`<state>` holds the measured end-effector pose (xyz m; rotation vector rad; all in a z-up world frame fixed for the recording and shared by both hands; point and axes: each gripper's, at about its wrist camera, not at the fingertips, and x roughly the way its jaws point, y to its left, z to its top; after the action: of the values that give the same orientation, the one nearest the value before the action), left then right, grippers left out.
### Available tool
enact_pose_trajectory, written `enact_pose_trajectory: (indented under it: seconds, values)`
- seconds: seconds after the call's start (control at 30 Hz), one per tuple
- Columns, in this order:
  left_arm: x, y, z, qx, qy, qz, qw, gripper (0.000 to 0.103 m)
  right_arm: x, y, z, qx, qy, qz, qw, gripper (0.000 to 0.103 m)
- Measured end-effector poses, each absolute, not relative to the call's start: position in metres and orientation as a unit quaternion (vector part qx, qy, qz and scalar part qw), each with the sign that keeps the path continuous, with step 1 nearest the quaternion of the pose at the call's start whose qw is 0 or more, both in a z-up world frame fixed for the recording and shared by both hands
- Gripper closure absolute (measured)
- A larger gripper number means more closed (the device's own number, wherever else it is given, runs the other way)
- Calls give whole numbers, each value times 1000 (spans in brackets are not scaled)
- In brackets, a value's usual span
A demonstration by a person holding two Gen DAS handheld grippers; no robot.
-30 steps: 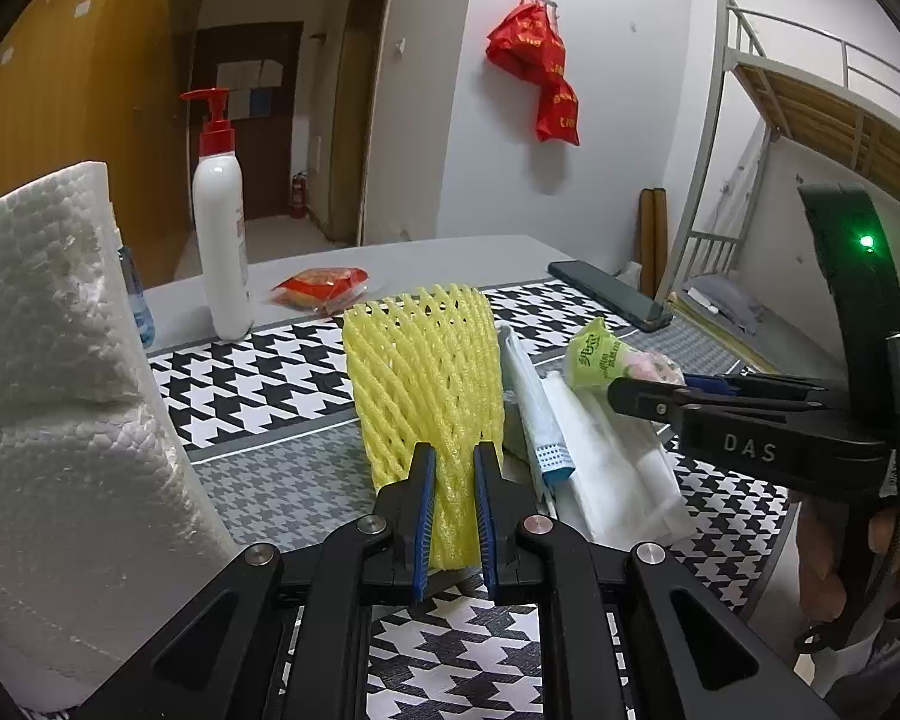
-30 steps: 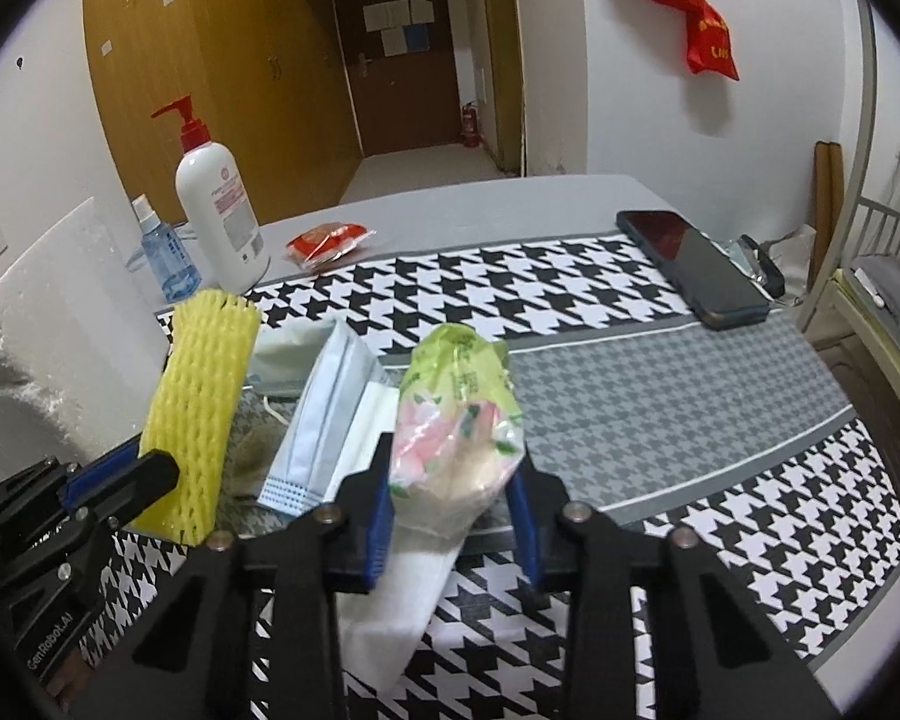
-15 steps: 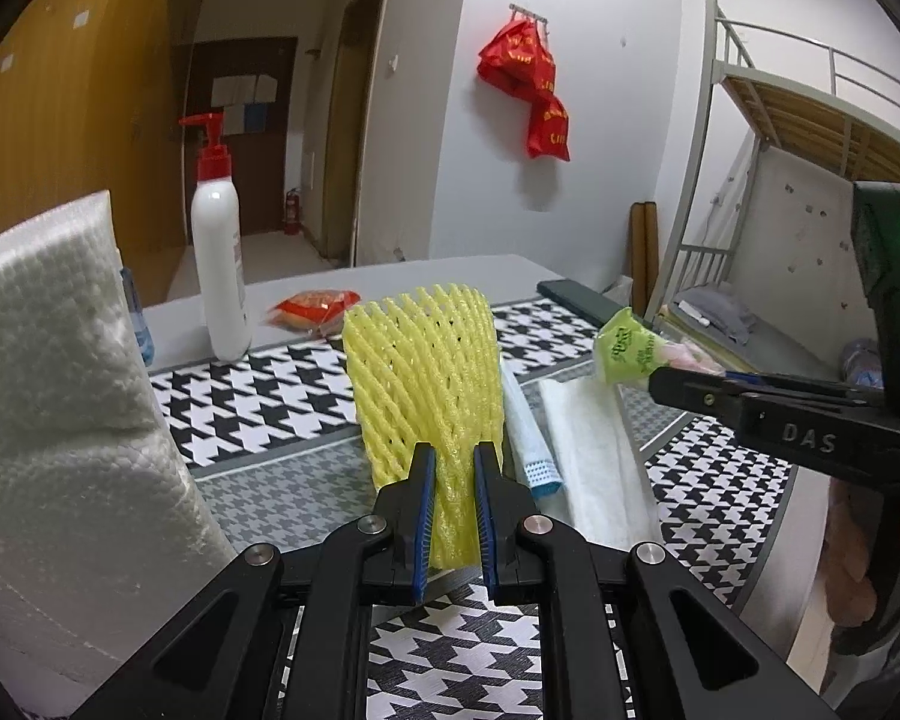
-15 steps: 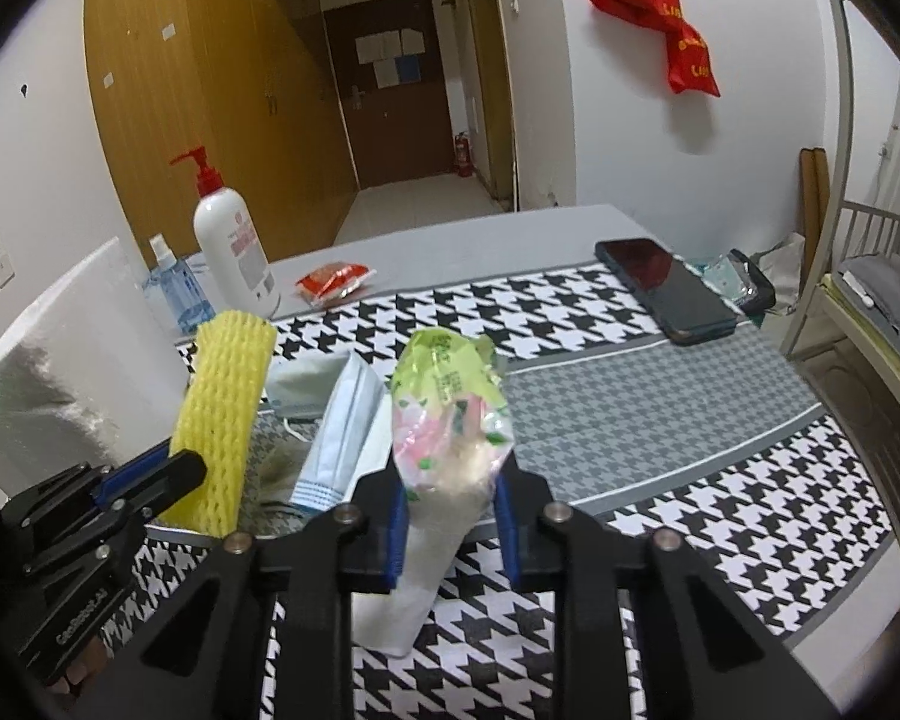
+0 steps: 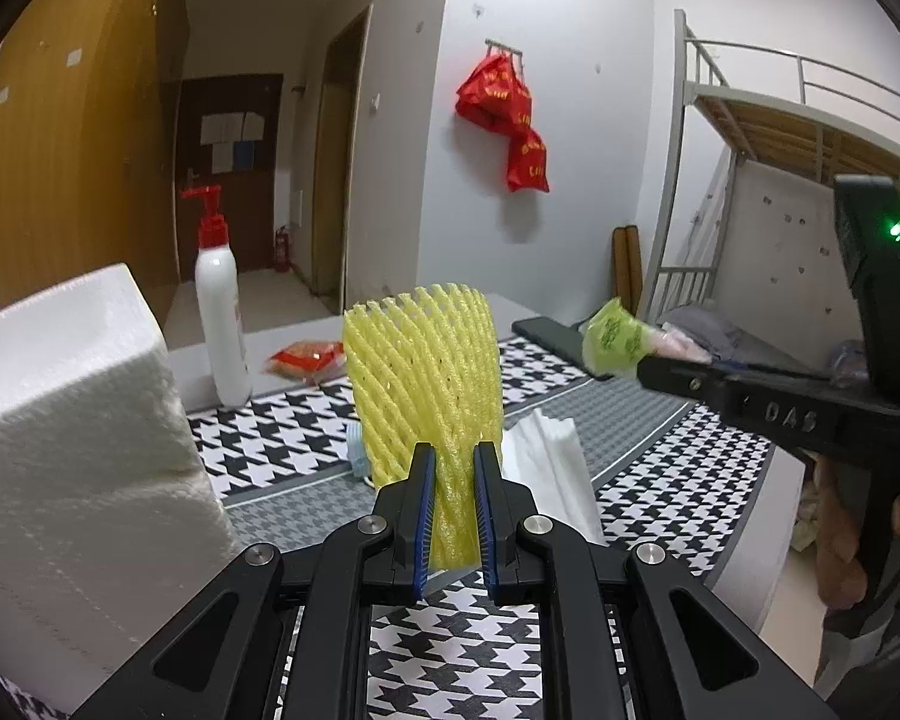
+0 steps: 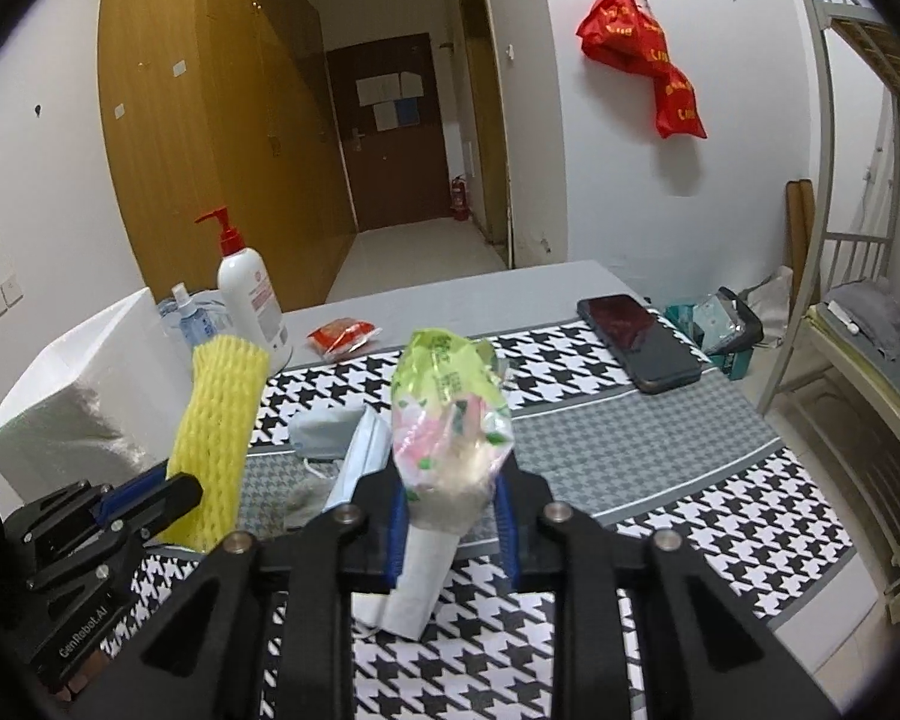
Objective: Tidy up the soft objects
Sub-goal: 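Carry the yellow net and snack bag with both grippers over the white foam box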
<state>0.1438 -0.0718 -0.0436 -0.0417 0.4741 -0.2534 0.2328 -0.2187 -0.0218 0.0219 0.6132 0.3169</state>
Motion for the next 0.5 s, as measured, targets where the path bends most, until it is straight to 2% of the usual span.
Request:
enact_pose_trajectory:
  seconds: [0.5]
  values:
    - [118,-58,-10,-6,191,-94,977,89,208,-206,-5,8,271,186,944,74]
